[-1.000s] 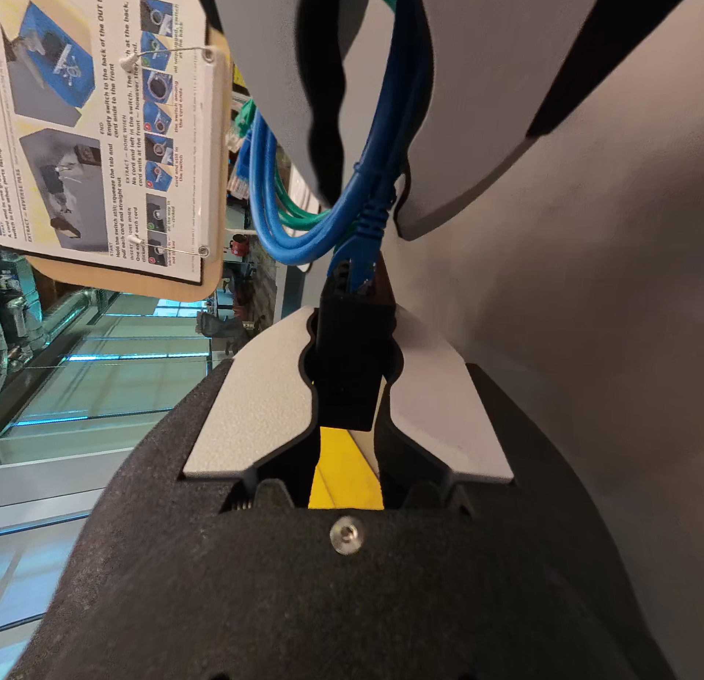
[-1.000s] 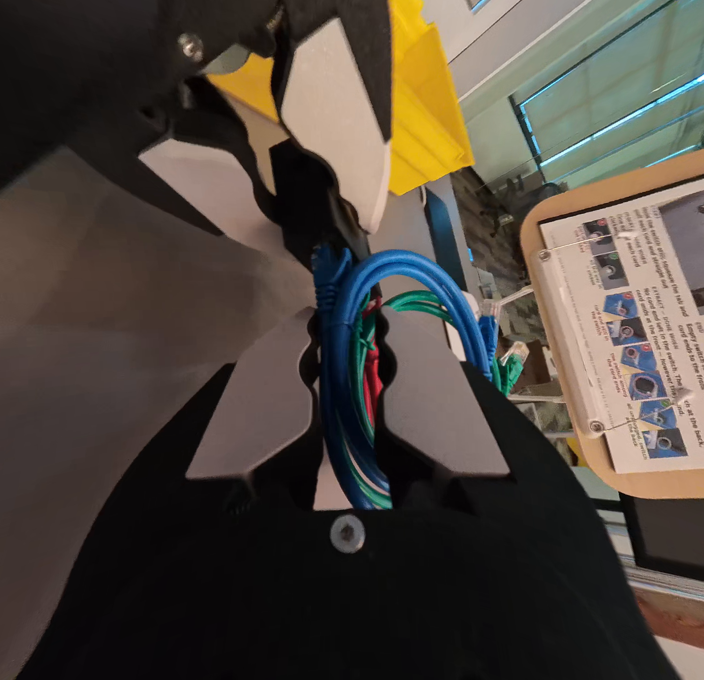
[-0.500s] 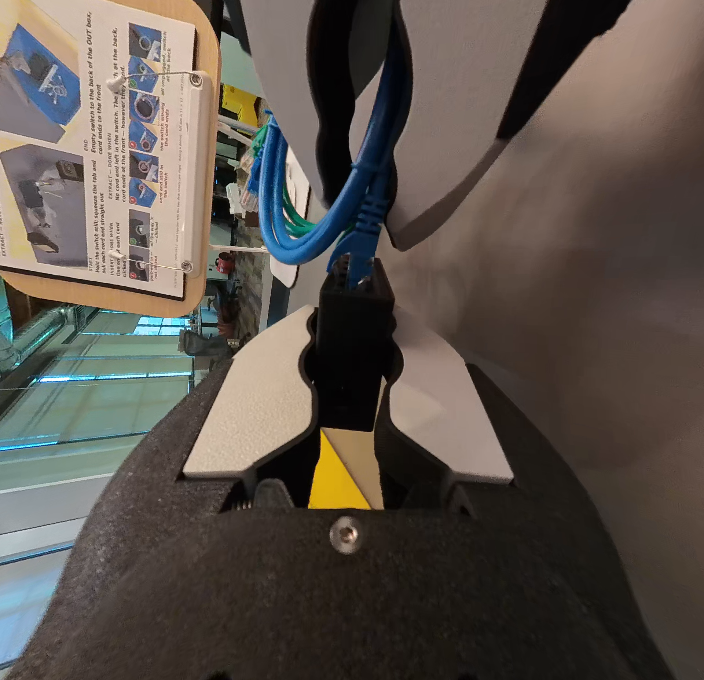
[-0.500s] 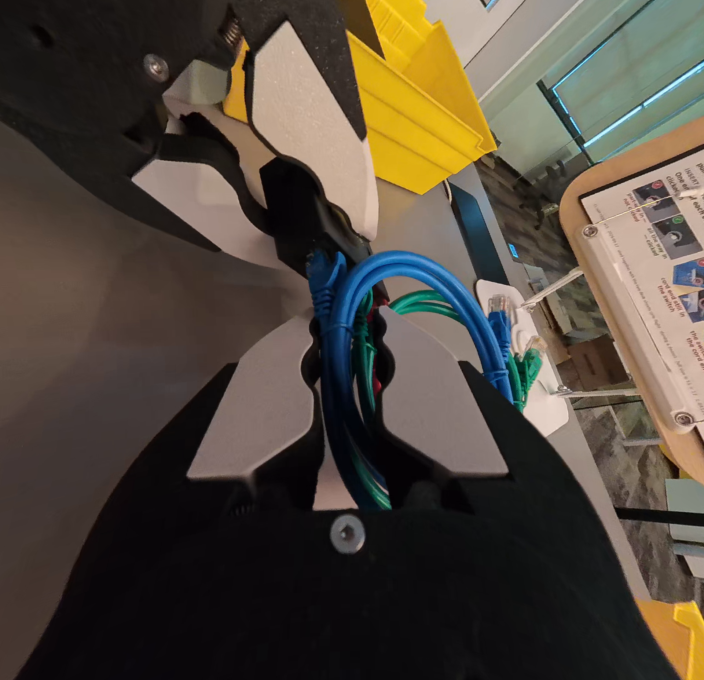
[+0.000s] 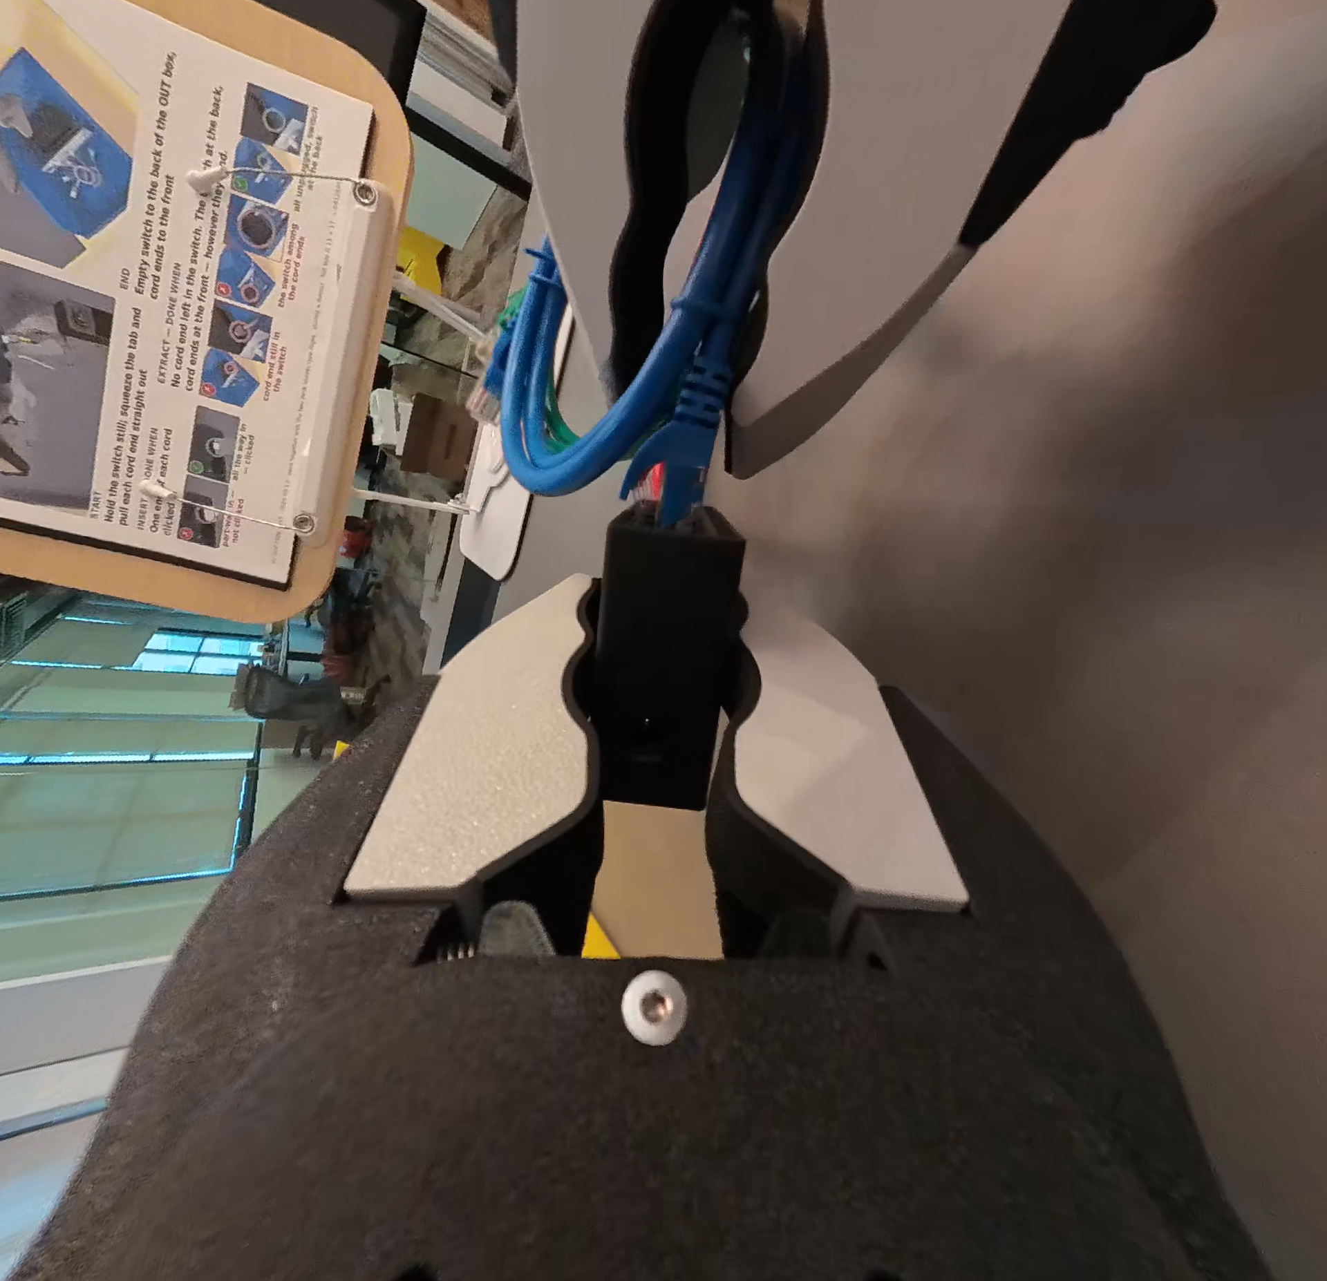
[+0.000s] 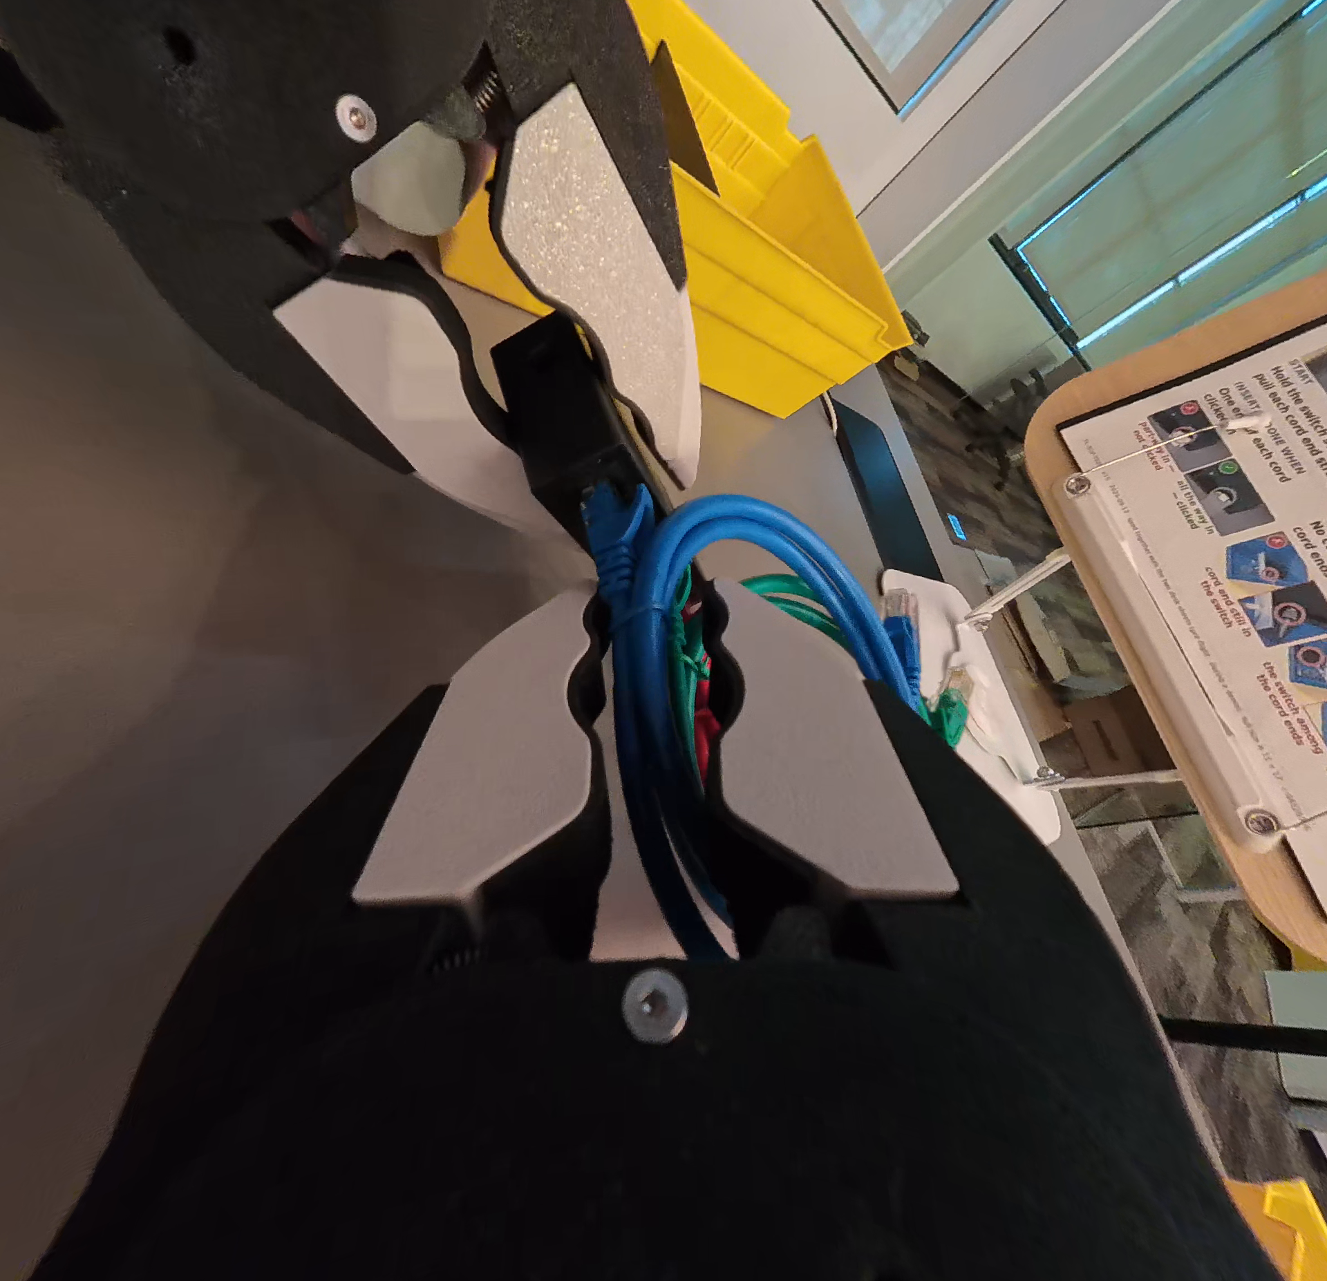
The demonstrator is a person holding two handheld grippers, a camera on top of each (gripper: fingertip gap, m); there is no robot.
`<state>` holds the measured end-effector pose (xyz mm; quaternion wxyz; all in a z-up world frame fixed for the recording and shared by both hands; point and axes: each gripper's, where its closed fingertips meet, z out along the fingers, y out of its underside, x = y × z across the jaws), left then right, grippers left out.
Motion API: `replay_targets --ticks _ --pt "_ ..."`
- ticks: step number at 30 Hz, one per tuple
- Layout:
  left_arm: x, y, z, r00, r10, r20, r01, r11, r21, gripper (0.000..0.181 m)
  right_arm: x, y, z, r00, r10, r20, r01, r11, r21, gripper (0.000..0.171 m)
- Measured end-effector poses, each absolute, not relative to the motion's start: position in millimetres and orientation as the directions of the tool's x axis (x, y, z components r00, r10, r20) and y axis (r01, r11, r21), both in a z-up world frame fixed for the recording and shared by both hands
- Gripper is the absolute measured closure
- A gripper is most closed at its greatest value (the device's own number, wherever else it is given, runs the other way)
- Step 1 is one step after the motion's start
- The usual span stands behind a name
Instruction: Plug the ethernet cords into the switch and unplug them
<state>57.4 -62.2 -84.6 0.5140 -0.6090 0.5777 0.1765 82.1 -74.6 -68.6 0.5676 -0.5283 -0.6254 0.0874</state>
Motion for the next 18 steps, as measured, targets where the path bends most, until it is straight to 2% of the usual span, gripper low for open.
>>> replay_targets --ticks 4,9,18 --pt "60.9 -65.0 -84.7 0.258 -0.523 -0.812 -0.882 0.215 -0.419 0.151 85.0 -73.8 -68.4 0.187 0.737 0.649 0.576 0.453 -0.68 0.146" --pt "60.4 -65.4 -85.6 0.249 -0.525 -0.814 -0.886 0.215 -0.41 0.151 89.2 -66.7 -73.8 0.124 0.573 0.81 0.695 0.533 -0.484 0.154" --pt "63.9 -70.3 -83.7 0.233 -0.532 -0.814 -0.875 0.252 -0.414 0.151 89.7 -69.8 -72.5 0.13 0.602 0.788 0.666 0.535 -0.519 0.154"
